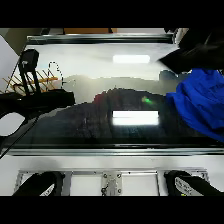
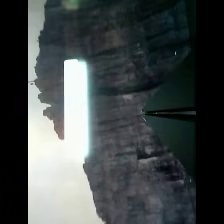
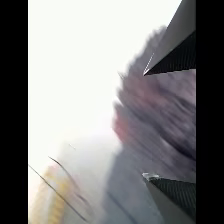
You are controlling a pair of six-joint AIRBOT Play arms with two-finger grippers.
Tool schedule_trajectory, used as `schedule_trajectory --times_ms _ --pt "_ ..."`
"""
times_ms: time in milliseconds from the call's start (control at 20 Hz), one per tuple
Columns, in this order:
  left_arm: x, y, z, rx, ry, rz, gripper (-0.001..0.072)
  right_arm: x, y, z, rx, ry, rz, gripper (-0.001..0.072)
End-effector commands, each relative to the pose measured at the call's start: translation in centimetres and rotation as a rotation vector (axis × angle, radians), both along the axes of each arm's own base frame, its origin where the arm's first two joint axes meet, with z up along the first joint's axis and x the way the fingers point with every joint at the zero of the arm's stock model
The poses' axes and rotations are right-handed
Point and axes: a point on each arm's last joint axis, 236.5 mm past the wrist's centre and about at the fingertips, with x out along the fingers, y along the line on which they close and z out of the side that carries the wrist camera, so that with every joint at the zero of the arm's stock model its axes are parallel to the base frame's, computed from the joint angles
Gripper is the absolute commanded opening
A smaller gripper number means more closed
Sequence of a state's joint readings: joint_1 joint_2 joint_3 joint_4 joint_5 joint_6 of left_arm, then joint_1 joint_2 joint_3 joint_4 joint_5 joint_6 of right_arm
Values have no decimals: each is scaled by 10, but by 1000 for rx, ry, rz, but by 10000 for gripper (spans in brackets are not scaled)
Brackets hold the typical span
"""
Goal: Fold the clothes and pants, and hang the long-sleeved shirts on hangers.
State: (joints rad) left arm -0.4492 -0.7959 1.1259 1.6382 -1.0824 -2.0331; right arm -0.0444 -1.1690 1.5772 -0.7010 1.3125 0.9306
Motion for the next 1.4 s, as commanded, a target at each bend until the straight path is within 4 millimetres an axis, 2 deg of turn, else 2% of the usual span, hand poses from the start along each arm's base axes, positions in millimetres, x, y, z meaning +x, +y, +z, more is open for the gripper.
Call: schedule_trajectory --times_ms 0,50,100,150,200,250,300,700,750,1350 --pt "-7 0 -4 -136 -14 21 12 -60 75 -80 -163 169 254 678" --pt "-10 0 -5 -146 -7 22 12 -72 86 -92 -187 188 295 675" --pt "-11 1 -7 -146 -6 22 12 -81 94 -99 -200 200 327 577" --pt "-13 1 -8 -145 -5 22 12 -88 102 -102 -204 206 353 406" --pt "-14 1 -10 -144 0 22 12 -92 106 -102 -205 205 368 264" --pt "-14 1 -13 -139 10 23 12 -94 108 -101 -204 204 375 160" --pt "-14 1 -14 -137 17 23 13 -94 109 -101 -203 205 376 112" --pt "-14 2 -16 -134 21 23 12 -94 108 -102 -205 205 375 96" --pt "-14 2 -16 -133 21 23 12 -94 108 -102 -205 205 375 0" --pt "-14 2 -16 -134 20 23 12 -94 108 -101 -205 204 375 10"
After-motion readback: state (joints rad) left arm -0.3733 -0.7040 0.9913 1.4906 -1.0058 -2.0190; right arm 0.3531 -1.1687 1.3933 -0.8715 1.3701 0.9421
